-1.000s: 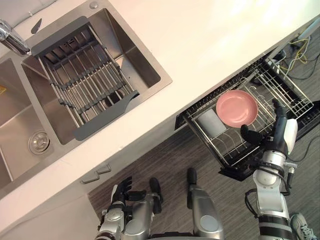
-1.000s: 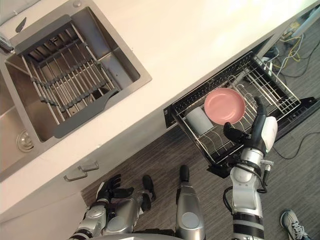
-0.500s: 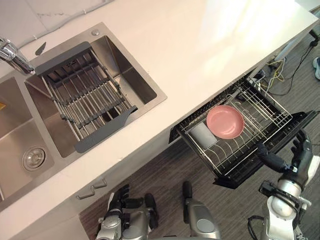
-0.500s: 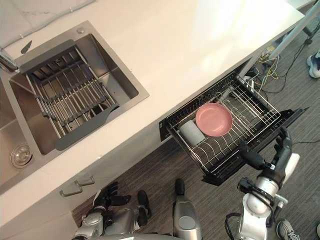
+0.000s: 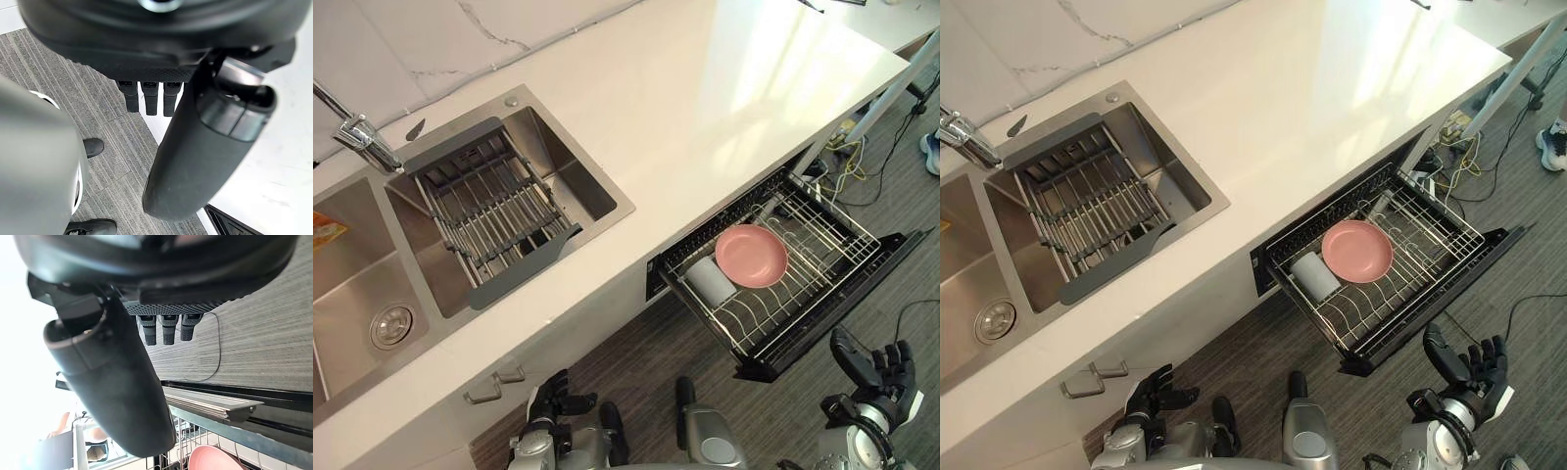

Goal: Walk over to the sink, pick up the cup, carry it to the dishwasher, place the cup inside the dishwasher, then close the dishwasher door

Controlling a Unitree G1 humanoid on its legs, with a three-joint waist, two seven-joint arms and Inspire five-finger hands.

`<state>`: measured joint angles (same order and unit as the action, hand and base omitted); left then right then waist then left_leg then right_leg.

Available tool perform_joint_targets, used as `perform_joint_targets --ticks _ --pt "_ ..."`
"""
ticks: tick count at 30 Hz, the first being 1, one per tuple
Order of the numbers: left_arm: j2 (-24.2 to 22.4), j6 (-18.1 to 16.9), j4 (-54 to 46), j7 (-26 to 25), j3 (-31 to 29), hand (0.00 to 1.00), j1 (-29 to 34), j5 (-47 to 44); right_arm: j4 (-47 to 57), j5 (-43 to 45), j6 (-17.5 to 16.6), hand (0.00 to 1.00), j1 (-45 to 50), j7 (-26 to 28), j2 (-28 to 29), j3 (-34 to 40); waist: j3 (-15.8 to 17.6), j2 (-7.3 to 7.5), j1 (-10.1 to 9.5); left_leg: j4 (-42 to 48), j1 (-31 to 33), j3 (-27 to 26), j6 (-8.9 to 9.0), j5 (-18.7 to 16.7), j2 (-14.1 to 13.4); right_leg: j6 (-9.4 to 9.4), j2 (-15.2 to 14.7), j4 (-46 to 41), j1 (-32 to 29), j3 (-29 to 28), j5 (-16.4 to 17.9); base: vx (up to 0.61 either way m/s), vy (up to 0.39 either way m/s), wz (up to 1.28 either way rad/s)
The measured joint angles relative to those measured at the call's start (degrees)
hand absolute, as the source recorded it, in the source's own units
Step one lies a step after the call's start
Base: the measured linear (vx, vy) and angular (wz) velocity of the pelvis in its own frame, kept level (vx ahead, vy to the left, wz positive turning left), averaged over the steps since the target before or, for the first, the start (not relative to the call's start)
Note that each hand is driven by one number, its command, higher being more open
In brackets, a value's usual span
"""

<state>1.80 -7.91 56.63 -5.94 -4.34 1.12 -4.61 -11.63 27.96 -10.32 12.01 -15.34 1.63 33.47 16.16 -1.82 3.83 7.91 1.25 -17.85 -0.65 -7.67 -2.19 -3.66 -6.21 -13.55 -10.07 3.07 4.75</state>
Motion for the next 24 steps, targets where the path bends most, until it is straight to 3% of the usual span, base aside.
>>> perform_joint_targets --ticks 13,24 --pt "-0.8 -0.2 -0.4 1.1 -0.7 0.90 -0.8 -1.2 -6.9 9.2 -1.7 0.90 -6.3 4.4 -1.3 -0.7 0.0 0.04 -2.08 3.4 1.9 0.5 1.13 -0.9 -0.8 0.27 -0.9 -4.1 -1.1 2.2 3.5 0.02 -0.015 0.10" --pt "0.7 -0.7 0.2 1.6 0.9 0.90 -0.8 -1.1 -10.3 11.2 -3.2 0.90 -7.1 4.6 -7.0 -8.6 0.1 -0.16 -1.34 3.4 3.9 3.5 1.07 -0.8 -0.4 0.29 -1.3 -4.1 -1.9 4.2 3.3 -0.03 -0.003 0.10"
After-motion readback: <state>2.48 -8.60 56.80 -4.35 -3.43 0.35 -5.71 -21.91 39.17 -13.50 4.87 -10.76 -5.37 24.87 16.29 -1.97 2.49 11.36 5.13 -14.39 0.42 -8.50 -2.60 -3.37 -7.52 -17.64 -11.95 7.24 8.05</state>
